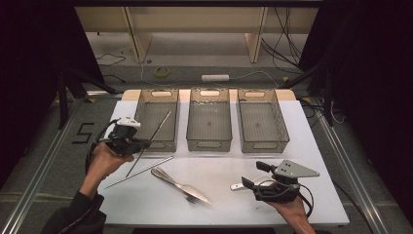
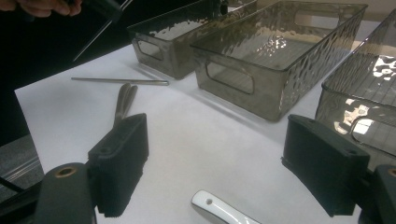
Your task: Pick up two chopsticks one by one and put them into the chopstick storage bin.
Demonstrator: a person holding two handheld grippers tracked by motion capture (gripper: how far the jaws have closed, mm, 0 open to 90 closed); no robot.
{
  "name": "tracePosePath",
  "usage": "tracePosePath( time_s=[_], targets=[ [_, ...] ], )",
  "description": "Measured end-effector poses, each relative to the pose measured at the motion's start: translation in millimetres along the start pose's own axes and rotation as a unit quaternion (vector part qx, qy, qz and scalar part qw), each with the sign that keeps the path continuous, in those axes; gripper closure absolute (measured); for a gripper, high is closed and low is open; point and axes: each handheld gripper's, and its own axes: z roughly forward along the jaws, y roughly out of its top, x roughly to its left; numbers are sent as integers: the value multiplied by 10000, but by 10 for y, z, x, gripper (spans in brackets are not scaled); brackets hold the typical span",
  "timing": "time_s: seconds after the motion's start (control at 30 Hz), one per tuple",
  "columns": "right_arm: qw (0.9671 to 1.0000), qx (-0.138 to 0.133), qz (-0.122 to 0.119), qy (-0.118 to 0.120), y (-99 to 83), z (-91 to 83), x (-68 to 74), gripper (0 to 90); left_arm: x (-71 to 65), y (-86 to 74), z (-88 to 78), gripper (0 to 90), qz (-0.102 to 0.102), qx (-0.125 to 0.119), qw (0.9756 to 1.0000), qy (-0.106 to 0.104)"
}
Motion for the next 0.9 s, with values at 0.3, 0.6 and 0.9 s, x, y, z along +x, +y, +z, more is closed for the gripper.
tracePosePath(
  time_s=[0.3,0.6,0.9],
  targets=[
    [10000,17,27,36,-6,11,-13,231,217,292,4,856,-302,-502,9977,350],
    [10000,19,50,50,-9,9,-25,231,399,533,0,856,-465,-696,9949,555],
    [9999,16,67,73,-11,13,-27,231,524,676,86,856,-543,-845,9919,777]
  ],
)
